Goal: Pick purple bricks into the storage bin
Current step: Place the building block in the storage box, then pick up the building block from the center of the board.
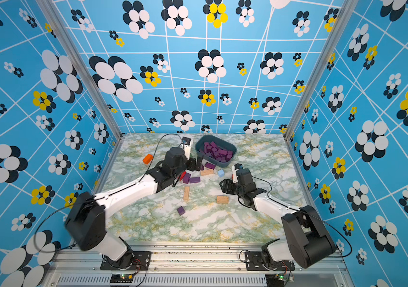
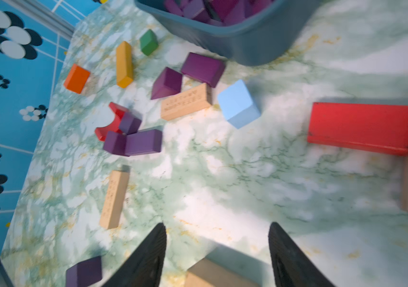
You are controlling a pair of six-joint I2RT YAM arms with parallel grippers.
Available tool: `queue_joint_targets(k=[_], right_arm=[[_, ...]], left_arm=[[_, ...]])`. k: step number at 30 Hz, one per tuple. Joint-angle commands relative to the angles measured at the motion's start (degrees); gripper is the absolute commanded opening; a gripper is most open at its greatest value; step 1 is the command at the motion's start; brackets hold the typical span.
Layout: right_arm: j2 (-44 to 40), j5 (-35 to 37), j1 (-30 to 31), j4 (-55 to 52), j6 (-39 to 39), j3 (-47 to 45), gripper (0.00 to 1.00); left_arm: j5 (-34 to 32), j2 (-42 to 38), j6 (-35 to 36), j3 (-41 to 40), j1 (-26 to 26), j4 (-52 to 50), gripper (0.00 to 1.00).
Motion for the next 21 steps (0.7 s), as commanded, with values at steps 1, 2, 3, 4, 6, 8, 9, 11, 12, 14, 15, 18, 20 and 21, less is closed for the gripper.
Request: queue_joint_targets(k=[1,2,3,4,6,8,9,11,12,14,15,18,20,21], right_arm=[[-3.92,5.20,3.70,-1.97,-6.86,1.31,0.68],[-4.25,6.83,5.08,-1.90,-8.24,1.74,0.68],[-4.14,8.38,6.60,-2.75,-9.62,2.72,0.68],[-3.77,9.26,8.02,-4.09,-10.86,3.87,0.68],[-1.84,11.33,10.80,-7.38,-12.90,7.43,0.68],[0.19,12.47,13.05,-8.25,-13.12,9.32,0.68],[1.13,12.07,13.76,-7.09,-12.32,9.60,0.68],[2.69,10.89,14.78,-3.41,-10.38,8.46,0.68],[3.55,10.99,15.49,-1.75,-9.60,8.00,0.68],[5.65,12.81,17.26,-1.86,-8.70,8.80,0.68],[6.69,13.82,18.36,-2.64,-8.11,9.53,0.68],[9.05,14.35,20.73,-3.34,-6.15,10.79,0.68],[10.05,14.79,22.01,-3.89,-5.18,11.43,0.68],[10.50,15.43,22.72,-4.64,-4.84,12.12,0.68]], left_arm=[[-3.08,-12.01,-1.27,-12.32,1.47,1.60,0.99],[-2.77,-16.42,-1.93,-15.79,2.18,0.38,0.99],[-1.74,-20.48,-2.17,-18.57,3.03,-1.66,0.99],[-0.72,-23.99,-2.14,-20.51,3.77,-3.82,0.99],[-0.22,-31.07,-2.24,-24.42,5.60,-8.50,1.00],[-0.27,-36.73,-2.61,-28.66,7.01,-10.38,1.00],[-0.27,-39.77,-3.15,-30.99,7.56,-10.54,0.99],[1.00,-43.86,-3.59,-35.46,7.97,-9.58,0.99],[2.05,-45.55,-3.63,-37.68,8.03,-8.77,0.99],[3.48,-47.34,-3.39,-41.76,8.11,-6.03,0.99],[4.18,-47.87,-2.95,-43.70,8.07,-4.46,0.99],[5.32,-48.11,-1.38,-47.34,8.15,-0.87,1.00],[5.88,-48.09,-1.12,-48.92,8.15,1.04,0.99],[6.25,-48.17,-1.17,-49.81,8.15,2.48,0.99]])
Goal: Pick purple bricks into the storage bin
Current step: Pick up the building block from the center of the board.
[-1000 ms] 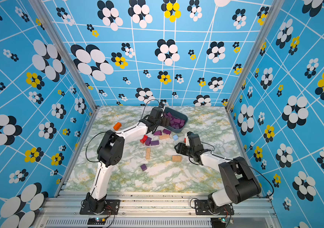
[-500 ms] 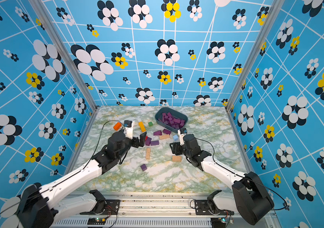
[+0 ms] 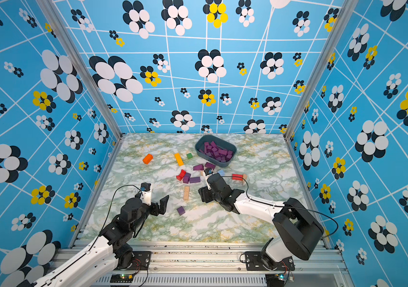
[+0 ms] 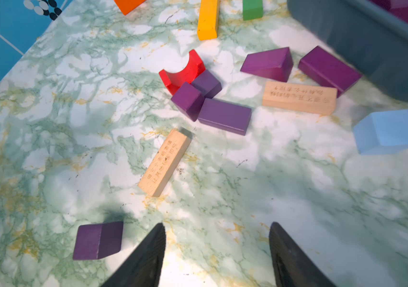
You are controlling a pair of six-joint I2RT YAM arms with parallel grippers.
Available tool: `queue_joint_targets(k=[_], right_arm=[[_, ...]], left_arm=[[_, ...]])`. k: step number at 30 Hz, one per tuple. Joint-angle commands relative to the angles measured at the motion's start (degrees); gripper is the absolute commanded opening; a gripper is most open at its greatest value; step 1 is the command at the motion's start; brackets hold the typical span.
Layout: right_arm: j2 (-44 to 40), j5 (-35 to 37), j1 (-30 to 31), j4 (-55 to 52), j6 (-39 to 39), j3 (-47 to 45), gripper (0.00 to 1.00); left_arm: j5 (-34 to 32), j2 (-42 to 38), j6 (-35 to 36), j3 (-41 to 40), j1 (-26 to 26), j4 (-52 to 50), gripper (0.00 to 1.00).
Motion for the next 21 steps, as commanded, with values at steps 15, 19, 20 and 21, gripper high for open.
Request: queue_joint_targets(k=[15,19,20,21], right_arm=[[11.81,7.65,12.60,-14.45,9.18,15.48,0.68],[14.26,7.22,14.23,-16.04,9.20,17.68,0.68],[14.65,7.05,14.64,-16.17,9.44,18.06,0.68],[15.00,6.78,15.13,-16.26,9.72,18.38,0.67]], left_arm=[[-1.63,-4.31,-0.69,-5.75,0.49,9.99,1.00],[-2.43,-6.84,-1.00,-6.37,0.49,9.20,0.99],[-2.73,-7.52,-1.11,-6.55,0.57,9.00,0.99],[-3.02,-8.21,-1.30,-6.64,0.57,8.56,0.99]])
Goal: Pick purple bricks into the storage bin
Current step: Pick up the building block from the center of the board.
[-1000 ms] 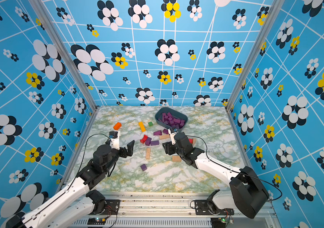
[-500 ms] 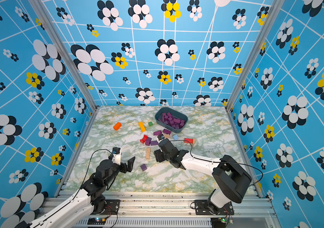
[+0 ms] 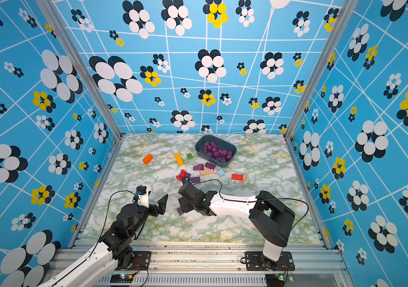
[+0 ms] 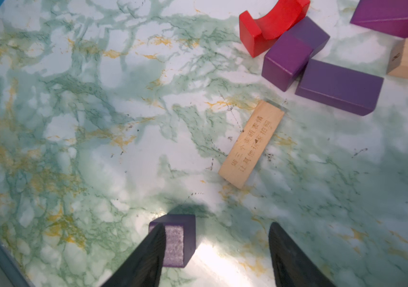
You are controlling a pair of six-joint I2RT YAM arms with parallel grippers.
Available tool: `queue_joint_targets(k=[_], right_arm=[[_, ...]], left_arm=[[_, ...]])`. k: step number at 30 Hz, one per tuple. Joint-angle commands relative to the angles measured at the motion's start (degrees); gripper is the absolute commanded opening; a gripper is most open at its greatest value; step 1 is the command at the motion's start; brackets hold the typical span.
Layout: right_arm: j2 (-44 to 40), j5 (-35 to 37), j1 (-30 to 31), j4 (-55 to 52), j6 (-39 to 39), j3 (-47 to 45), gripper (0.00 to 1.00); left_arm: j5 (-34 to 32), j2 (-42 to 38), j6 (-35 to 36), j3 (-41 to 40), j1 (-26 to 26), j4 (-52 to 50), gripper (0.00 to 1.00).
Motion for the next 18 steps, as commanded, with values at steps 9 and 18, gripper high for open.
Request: queue_joint_targets(k=[9,18], right_arm=[[4.49,0.92,3.47,-5.14,3.20,4.26,0.66],[6.99,0.26,4.38,-5.90,5.03,5.03,0.60]], left_arm=[[-3.22,-3.25,-2.31,-2.02,0.90,-0.96,0.99],[-4.37,-3.18,-3.06,-2.11,1.34,-1.37,0.99]])
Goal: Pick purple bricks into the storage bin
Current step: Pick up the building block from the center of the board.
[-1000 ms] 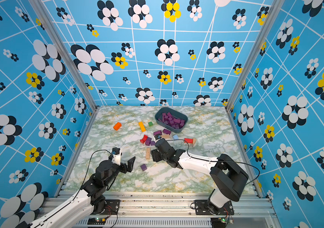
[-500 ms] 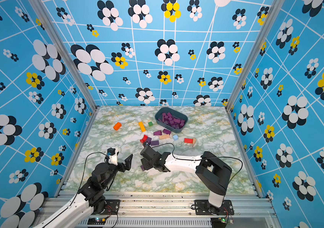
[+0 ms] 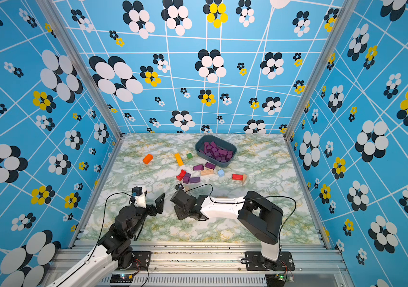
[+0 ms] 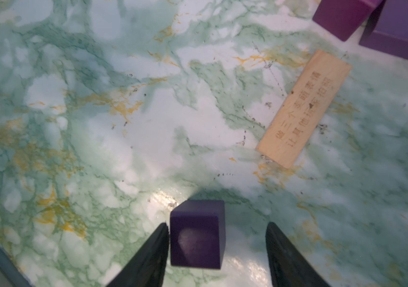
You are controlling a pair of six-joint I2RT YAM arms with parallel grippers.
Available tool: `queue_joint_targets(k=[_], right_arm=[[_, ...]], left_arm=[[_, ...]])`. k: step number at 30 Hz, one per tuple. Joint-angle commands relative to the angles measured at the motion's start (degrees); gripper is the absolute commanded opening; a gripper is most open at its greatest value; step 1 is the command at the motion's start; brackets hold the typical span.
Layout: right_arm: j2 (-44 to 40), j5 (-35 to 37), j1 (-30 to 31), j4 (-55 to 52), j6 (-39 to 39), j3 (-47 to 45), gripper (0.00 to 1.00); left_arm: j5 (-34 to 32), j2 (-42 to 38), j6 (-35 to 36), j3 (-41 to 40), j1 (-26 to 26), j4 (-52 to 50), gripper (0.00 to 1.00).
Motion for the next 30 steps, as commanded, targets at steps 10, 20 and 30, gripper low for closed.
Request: queue_joint_targets(k=[10,20,30], right_arm=[[4.36,0.50,0.40,-4.97,1.60,4.04,0.47],[-0.58,2.13,-1.42,0.89,2.57,-0.05,0.27],[-7.87,-4.08,-13.66,8.26,3.76,-3.66,0.27]], left_arm=[[-2.37,-0.05,-1.32,-0.85,0.88,-1.15,1.00],[-2.38,0.11,-1.83,-0.80,1.22,-1.26,0.99],[5.61,0.95,-0.50,-2.20,1.40,4.81,0.99]])
